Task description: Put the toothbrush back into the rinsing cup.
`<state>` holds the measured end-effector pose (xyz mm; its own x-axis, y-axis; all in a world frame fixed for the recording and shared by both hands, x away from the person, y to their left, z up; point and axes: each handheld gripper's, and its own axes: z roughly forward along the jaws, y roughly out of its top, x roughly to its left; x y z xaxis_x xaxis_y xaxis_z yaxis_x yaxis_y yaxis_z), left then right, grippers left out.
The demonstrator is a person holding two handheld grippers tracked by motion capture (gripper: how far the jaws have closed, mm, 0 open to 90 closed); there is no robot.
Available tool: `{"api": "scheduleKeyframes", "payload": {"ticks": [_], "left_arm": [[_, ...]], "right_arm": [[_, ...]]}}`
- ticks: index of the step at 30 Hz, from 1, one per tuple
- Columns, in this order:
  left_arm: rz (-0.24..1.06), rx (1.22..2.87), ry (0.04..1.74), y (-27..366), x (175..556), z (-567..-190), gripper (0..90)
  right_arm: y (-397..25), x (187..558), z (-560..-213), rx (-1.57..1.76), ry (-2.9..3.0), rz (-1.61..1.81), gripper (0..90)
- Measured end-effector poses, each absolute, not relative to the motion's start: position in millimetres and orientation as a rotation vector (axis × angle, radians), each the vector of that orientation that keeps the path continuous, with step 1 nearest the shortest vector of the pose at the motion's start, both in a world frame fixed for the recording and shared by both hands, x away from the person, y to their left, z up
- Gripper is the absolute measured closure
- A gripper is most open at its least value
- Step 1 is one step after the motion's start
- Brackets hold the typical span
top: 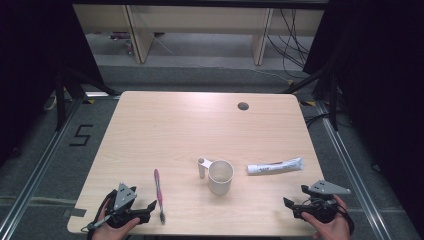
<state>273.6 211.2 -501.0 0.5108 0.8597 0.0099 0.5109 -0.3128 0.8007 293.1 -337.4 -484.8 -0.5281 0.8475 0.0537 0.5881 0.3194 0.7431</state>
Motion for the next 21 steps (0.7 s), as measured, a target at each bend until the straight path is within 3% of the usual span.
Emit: {"api": "scheduleKeyframes", "payload": {"ticks": [10, 21], "left_arm": [[0.567, 1.998, 1.091, 207, 276, -500, 16.3], [0.566, 2.054, 0.921, 194, 295, -488, 21.5]], "right_arm": [[-334, 293, -486, 1.276, 2.26, 1.05, 18.1], [-333, 295, -487, 1.263, 2.283, 1.056, 18.9]]}}
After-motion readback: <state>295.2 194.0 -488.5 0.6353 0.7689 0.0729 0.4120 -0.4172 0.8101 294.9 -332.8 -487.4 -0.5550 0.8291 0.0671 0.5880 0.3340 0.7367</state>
